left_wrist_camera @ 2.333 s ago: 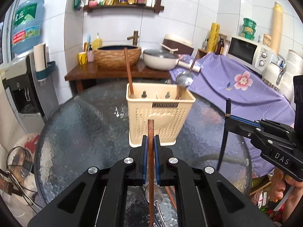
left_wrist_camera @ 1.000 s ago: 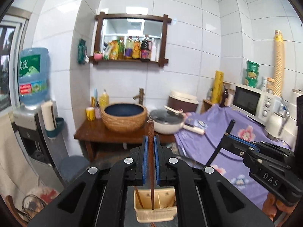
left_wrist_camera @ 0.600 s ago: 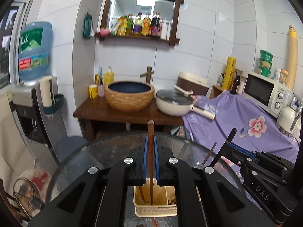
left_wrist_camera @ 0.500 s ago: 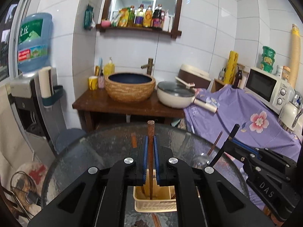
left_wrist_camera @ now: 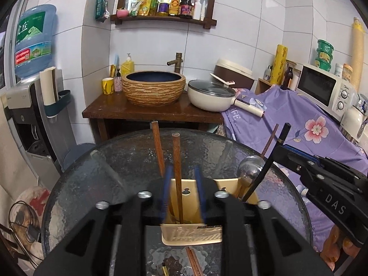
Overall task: Organize utensils
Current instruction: 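Lower the chopsticks into the holder and open both tools, then grasp a brown chopstick with the right tool while the left tool grasps a gold-tipped black chopstick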
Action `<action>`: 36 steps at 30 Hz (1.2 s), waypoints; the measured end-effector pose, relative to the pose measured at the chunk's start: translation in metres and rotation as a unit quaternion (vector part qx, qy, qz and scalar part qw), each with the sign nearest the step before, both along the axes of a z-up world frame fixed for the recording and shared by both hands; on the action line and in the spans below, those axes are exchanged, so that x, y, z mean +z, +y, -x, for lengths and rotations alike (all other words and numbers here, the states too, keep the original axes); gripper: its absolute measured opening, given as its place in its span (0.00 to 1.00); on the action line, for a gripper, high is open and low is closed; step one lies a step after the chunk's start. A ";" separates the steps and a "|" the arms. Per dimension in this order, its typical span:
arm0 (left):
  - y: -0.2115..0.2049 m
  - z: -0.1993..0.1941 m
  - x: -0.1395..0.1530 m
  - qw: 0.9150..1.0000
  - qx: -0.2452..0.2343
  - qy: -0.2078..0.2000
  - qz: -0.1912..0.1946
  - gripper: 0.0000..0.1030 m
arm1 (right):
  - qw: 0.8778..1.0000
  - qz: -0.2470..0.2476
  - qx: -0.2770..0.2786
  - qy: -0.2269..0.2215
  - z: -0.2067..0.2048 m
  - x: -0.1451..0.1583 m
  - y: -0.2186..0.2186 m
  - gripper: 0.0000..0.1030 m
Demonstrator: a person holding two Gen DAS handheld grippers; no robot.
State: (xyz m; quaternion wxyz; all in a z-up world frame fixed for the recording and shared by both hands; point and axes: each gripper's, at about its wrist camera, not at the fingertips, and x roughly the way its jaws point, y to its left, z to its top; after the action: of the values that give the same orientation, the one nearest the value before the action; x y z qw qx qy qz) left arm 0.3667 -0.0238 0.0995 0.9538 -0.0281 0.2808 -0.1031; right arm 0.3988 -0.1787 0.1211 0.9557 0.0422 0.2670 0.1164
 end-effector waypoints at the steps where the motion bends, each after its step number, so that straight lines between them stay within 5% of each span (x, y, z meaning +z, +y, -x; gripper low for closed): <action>1: 0.003 0.005 0.002 1.000 0.004 -0.010 0.004 0.43 | 1.000 -0.001 -0.002 -0.004 0.003 0.000 -0.002 0.51; 9: 0.025 0.059 -0.009 0.999 0.009 -0.037 -0.007 0.67 | 0.998 0.044 -0.006 -0.052 0.051 0.001 -0.008 0.55; 15: 0.037 0.084 -0.070 0.998 0.008 0.035 -0.043 0.68 | 0.995 0.087 0.047 -0.005 0.085 -0.047 0.011 0.56; 22: 0.046 0.086 -0.147 0.989 -0.005 0.145 -0.026 0.38 | 0.983 0.108 0.092 0.117 0.097 -0.147 0.039 0.52; 27: 0.046 0.089 -0.170 0.986 -0.008 0.167 -0.024 0.32 | 0.974 0.089 0.107 0.181 0.102 -0.192 0.048 0.43; 36: 0.037 0.091 -0.180 0.984 -0.014 0.175 -0.029 0.32 | 0.968 0.103 0.097 0.205 0.104 -0.210 0.057 0.34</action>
State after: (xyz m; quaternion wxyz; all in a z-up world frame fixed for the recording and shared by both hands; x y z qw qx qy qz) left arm 0.2755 0.0131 -0.0803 0.8888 -0.0140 0.4466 -0.1021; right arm 0.2948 -0.1220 -0.0889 0.8639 -0.0598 0.4706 0.1691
